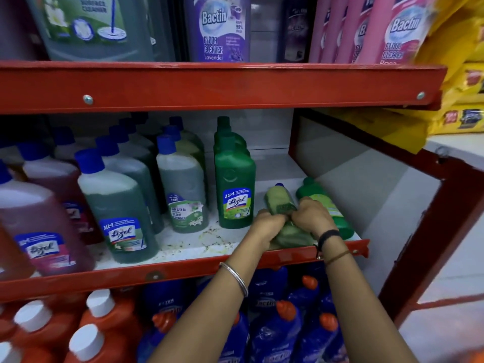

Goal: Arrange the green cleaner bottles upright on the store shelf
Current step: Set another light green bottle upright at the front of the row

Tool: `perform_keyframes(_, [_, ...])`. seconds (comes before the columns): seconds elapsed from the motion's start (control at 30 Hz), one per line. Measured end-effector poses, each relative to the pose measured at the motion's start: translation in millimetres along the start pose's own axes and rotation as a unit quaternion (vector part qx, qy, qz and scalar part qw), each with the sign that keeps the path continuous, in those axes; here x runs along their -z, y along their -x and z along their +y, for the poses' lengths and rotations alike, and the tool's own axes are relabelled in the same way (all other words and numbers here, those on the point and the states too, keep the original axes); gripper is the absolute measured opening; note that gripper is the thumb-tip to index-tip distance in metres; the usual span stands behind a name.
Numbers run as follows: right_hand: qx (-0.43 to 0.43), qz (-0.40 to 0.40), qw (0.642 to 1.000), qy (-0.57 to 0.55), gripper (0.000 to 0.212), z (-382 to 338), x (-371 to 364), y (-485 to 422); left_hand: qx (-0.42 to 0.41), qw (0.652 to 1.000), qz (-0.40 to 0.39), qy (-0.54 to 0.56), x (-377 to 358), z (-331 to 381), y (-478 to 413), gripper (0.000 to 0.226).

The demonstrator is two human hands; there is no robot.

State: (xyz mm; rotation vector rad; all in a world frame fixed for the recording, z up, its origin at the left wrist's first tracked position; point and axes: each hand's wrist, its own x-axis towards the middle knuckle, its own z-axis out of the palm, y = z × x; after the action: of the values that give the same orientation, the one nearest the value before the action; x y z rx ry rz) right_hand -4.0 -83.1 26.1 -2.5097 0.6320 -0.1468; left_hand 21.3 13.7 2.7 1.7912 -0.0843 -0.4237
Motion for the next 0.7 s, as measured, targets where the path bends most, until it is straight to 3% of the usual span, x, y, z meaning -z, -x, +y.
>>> perform_keyframes(0.13, [-0.022,-0.038,0.978,-0.201,0.039,12,1,0,-0.001,0.989,-0.028,0.144,12,-10,3,0.029])
perform_keyframes(0.27, [-0.007,-0.101,0.934,-0.342,0.076,19,13,13,-0.069,0.977,-0.067,0.189,32,-12,20,0.013])
perform_keyframes(0.33, [0.035,-0.158,0.9,-0.404,0.061,18,17,25,-0.104,0.975,-0.1,0.168,44,-12,33,0.024])
perform_keyframes(0.4, [0.066,-0.163,0.895,-0.409,0.051,16,16,41,-0.132,0.974,-0.117,0.142,55,-18,44,0.035])
perform_keyframes(0.53, [0.153,-0.101,0.903,-0.388,0.063,1,2,67,-0.209,0.963,-0.114,0.123,84,-38,68,0.04])
perform_keyframes(0.7, [0.249,-0.077,0.894,-0.365,0.062,-54,-26,83,-0.294,0.955,-0.003,0.023,133,-55,80,0.045])
